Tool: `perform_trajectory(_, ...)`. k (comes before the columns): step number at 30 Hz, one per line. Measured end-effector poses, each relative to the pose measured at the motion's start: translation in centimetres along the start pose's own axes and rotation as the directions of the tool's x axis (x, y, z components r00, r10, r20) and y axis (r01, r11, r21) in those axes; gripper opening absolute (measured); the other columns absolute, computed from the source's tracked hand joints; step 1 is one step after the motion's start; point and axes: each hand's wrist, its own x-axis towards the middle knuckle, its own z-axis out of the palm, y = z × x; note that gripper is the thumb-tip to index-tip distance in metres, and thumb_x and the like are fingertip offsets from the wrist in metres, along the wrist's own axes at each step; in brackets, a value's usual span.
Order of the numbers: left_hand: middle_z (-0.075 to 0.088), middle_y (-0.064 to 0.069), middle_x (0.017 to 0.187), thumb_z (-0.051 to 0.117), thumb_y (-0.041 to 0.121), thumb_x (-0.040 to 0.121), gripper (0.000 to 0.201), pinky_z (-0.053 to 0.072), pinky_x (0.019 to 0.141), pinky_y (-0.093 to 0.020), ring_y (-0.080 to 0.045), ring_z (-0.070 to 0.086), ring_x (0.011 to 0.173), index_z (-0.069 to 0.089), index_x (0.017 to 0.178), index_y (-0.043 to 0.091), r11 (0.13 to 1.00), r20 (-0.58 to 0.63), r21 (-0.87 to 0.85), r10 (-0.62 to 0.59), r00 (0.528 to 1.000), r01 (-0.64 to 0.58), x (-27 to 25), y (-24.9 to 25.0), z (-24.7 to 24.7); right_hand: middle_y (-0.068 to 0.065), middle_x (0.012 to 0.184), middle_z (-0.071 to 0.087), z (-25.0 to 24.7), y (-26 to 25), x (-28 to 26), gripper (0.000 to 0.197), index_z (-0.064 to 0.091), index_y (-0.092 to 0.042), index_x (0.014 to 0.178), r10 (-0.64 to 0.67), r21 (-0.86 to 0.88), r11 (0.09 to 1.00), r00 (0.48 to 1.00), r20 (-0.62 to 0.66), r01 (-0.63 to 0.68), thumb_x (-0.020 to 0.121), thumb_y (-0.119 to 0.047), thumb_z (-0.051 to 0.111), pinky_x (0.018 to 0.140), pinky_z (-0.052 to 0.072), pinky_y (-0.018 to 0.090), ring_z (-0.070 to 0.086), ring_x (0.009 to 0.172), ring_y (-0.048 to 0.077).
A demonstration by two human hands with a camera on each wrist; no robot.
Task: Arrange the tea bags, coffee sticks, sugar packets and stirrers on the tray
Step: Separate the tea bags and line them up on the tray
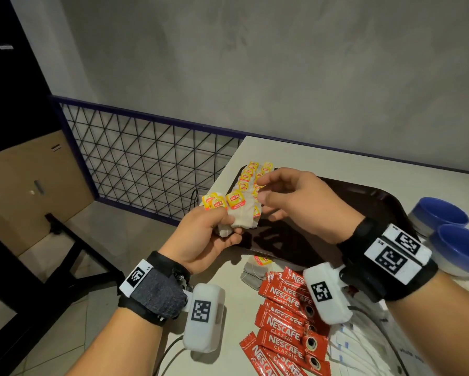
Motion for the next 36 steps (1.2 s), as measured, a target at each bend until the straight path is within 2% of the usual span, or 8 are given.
perform_trajectory(4,0.054,-0.018,0.083,0.056,-0.002,0.075,0.024,0.047,0.052,-0.027,-0.021,0.054,0.064,0.060,0.098,-0.006,0.999,0.070,0.052,-0.013,0.997,0.009,-0.1,-0.3,0.0,0.013,0.102,0.075,1.4,0.4,-1.4,0.022,0.073,-0.022,0.114,-0.009,0.073,0.997,1.000,0.000,0.009,0.093,-0.025,0.076,0.078,0.063,0.044,0.070,0.078,0.023)
perform_trajectory(10,0.056,-0.018,0.084,0.057,0.001,0.079,0.023,0.047,0.053,-0.025,-0.018,0.055,0.065,0.064,0.100,-0.007,0.993,0.120,0.115,-0.009,0.993,-0.005,-0.1,-0.4,-0.2,0.013,0.090,0.075,1.3,1.0,-1.7,0.009,0.079,-0.018,0.098,-0.046,0.037,0.998,0.995,-0.090,0.050,0.094,-0.024,0.075,0.059,0.055,0.022,0.065,0.065,0.012)
perform_trajectory(14,0.056,-0.014,0.083,0.068,0.009,0.083,0.008,0.046,0.056,-0.024,-0.016,0.055,0.068,0.074,0.088,0.007,0.983,0.167,0.180,0.010,0.986,-0.041,-0.1,-0.7,-0.2,0.009,0.093,0.077,0.9,0.8,-1.4,0.006,0.079,-0.019,0.099,-0.050,0.076,0.995,0.995,-0.092,0.057,0.093,-0.020,0.076,0.064,0.058,0.025,0.069,0.070,0.011)
perform_trajectory(18,0.063,-0.010,0.086,0.072,0.006,0.083,0.013,0.044,0.053,-0.023,-0.016,0.054,0.070,0.073,0.096,0.009,0.968,0.186,0.228,0.061,0.981,-0.104,-0.1,-0.9,-0.3,0.012,0.100,0.077,0.8,0.3,-1.1,0.016,0.079,-0.027,0.102,-0.075,0.044,0.996,0.995,-0.072,0.078,0.094,-0.015,0.075,0.070,0.063,0.035,0.074,0.085,0.027)
perform_trajectory(23,0.061,-0.013,0.088,0.071,0.008,0.083,0.017,0.042,0.052,-0.025,-0.017,0.052,0.069,0.070,0.100,0.007,0.966,0.173,0.228,0.081,0.981,-0.120,0.2,-1.0,-0.5,0.002,0.095,0.077,0.7,-0.2,-1.0,0.011,0.081,-0.022,0.099,-0.091,-0.081,0.993,0.996,-0.022,0.089,0.092,-0.015,0.075,0.058,0.051,0.015,0.063,0.064,0.002)
perform_trajectory(27,0.061,-0.009,0.083,0.072,0.005,0.089,0.006,0.041,0.052,-0.024,-0.016,0.049,0.066,0.067,0.091,0.008,0.963,0.161,0.227,0.108,0.981,-0.144,0.3,-0.9,-0.3,0.004,0.090,0.077,0.8,-0.1,-1.0,0.004,0.079,-0.016,0.093,-0.083,-0.095,0.993,0.995,-0.057,0.078,0.092,-0.015,0.075,0.060,0.055,0.019,0.066,0.067,0.006)
perform_trajectory(31,0.061,-0.002,0.069,0.064,-0.001,0.094,0.012,0.042,0.053,-0.024,-0.014,0.049,0.062,0.064,0.085,0.007,0.960,0.141,0.234,0.125,0.982,-0.156,0.2,-0.9,-0.4,0.000,0.092,0.076,0.7,0.1,-0.9,0.004,0.076,-0.019,0.092,-0.077,-0.143,0.987,0.995,-0.066,0.067,0.095,-0.018,0.073,0.061,0.055,0.016,0.066,0.065,0.005)
perform_trajectory(36,0.061,-0.004,0.070,0.063,0.000,0.095,0.009,0.044,0.056,-0.025,-0.017,0.051,0.066,0.063,0.087,0.005,0.962,0.126,0.226,0.129,0.984,-0.155,0.4,-1.0,-0.6,-0.005,0.095,0.074,0.8,0.3,-0.6,0.010,0.073,-0.023,0.092,-0.055,-0.169,0.985,0.995,-0.085,0.040,0.098,-0.016,0.068,0.074,0.052,0.022,0.070,0.085,0.009)
